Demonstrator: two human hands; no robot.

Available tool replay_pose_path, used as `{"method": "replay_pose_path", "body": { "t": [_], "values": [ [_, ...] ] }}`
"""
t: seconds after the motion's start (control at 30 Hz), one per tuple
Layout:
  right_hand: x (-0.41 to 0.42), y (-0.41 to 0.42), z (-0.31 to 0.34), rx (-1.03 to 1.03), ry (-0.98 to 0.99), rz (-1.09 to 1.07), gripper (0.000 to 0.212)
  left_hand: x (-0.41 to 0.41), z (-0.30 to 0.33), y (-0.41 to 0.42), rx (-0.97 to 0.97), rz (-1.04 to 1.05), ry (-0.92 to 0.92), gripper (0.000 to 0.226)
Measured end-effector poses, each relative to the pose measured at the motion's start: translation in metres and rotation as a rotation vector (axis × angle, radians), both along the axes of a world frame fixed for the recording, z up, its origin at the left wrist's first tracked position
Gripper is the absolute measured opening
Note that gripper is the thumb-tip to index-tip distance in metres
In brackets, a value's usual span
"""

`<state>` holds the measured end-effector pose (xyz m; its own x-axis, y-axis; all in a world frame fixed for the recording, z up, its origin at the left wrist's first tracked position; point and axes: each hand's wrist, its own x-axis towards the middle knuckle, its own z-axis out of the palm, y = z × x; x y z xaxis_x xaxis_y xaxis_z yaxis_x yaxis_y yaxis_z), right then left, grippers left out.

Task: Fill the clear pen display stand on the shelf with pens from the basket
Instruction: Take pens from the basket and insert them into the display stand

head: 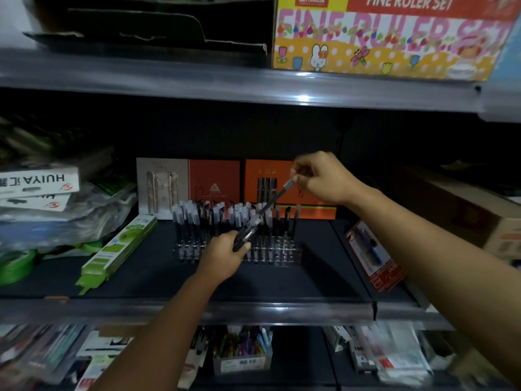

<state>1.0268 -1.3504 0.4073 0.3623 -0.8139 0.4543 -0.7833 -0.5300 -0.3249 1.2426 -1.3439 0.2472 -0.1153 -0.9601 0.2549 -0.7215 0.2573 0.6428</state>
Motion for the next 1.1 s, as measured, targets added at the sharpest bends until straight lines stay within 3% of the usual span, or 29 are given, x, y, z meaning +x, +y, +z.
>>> {"method": "replay_pose_path", "body": {
  "t": [0.8, 1.1],
  "values": [
    [-0.028, -0.023, -0.021, 0.014, -0.099, -0.125, 0.014, -0.006, -0.014, -0.004, 0.091, -0.031, -0.002, 0.029],
    [-0.009, -0.034, -0.049, -0.018, 0.162, -0.065, 0.020, -0.014, -0.015, -0.004, 0.089, -0.060, 0.057, 0.032]
  ]
}}
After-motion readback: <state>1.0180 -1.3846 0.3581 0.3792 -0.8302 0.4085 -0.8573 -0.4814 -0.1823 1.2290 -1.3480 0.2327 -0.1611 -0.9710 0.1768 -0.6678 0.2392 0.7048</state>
